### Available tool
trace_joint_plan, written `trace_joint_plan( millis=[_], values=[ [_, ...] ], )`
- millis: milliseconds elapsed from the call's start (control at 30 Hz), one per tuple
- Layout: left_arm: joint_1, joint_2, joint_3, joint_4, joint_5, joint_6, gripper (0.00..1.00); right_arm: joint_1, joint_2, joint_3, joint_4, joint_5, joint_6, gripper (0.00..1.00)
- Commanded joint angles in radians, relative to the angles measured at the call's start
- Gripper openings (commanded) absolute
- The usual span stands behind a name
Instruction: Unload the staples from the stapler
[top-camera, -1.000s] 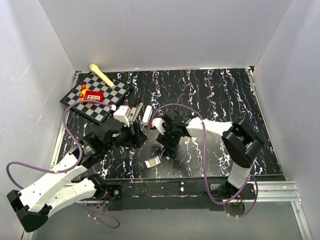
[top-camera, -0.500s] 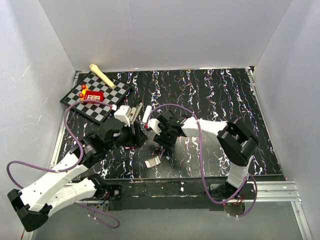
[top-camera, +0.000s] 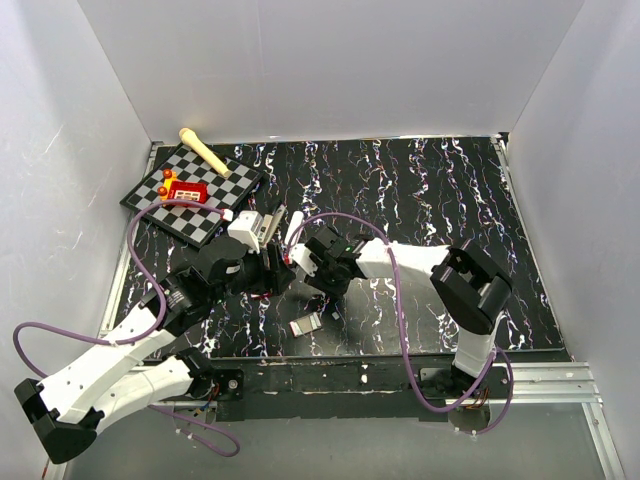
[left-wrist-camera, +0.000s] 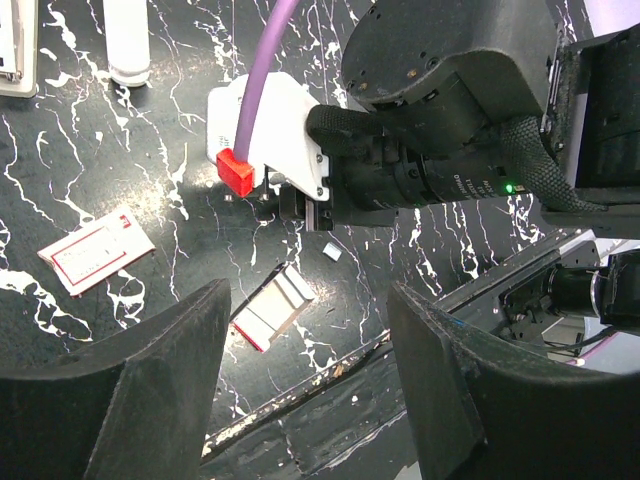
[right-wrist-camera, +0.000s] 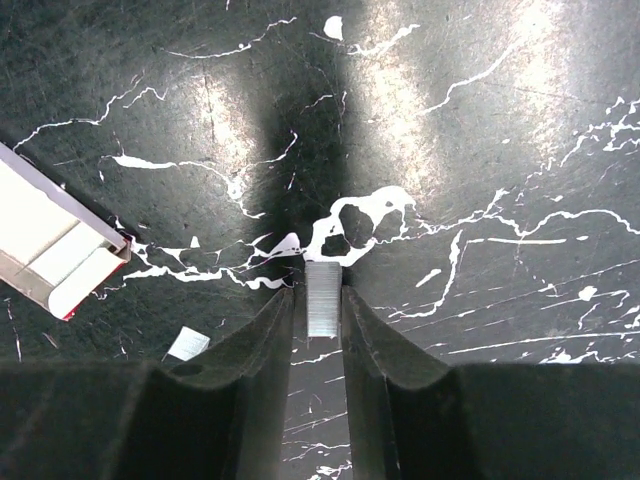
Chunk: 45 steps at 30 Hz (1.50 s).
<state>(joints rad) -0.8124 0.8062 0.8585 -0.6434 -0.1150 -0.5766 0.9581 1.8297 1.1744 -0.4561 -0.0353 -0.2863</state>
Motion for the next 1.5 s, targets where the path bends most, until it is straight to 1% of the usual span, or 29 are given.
trace_joint_plan(
  millis=[0, 167, 367, 500, 600, 700, 900, 1000, 1167, 1267, 1400, 1467],
  values=[
    [0.007, -0.027, -0.003, 0.004, -0.002, 0.003, 0.63, 0.008, 0.046, -0.013, -0.073, 0.028, 0.038, 0.30],
    [0.007, -0.029, 0.002, -0.001, -0.002, -0.002, 0.64, 0.008, 0.037, 0.001, -0.087, 0.074, 0.071, 0.20],
    [0.007, -0.032, 0.019, -0.013, -0.014, -0.002, 0.64, 0.008, -0.026, 0.018, -0.101, 0.104, 0.125, 0.14],
    [0.004, -0.055, 0.037, -0.038, -0.041, 0.006, 0.64, 0.008, -0.104, 0.019, -0.122, 0.100, 0.186, 0.14],
    [0.007, -0.070, 0.057, -0.064, -0.070, 0.017, 0.64, 0.010, -0.170, 0.011, -0.125, 0.055, 0.257, 0.14],
    [0.007, -0.081, 0.066, -0.078, -0.095, 0.029, 0.63, 0.016, -0.240, -0.005, -0.107, -0.008, 0.349, 0.14],
    [0.007, -0.093, 0.083, -0.090, -0.130, 0.046, 0.64, 0.059, -0.326, -0.021, -0.073, -0.034, 0.496, 0.14],
    [0.007, -0.090, 0.091, -0.091, -0.141, 0.057, 0.64, 0.094, -0.331, -0.015, -0.050, -0.026, 0.582, 0.14],
    [0.005, -0.088, 0.094, -0.093, -0.155, 0.081, 0.64, 0.143, -0.291, -0.001, -0.015, 0.023, 0.706, 0.14],
    [0.005, -0.098, 0.086, -0.088, -0.161, 0.090, 0.64, 0.160, -0.265, -0.010, 0.028, 0.020, 0.783, 0.17],
    [0.004, -0.121, 0.053, -0.053, -0.158, 0.110, 0.65, 0.188, -0.224, -0.007, 0.057, 0.031, 0.861, 0.18],
    [0.007, -0.124, 0.042, -0.044, -0.155, 0.113, 0.65, 0.202, -0.196, 0.002, 0.056, 0.086, 0.887, 0.18]
  ],
)
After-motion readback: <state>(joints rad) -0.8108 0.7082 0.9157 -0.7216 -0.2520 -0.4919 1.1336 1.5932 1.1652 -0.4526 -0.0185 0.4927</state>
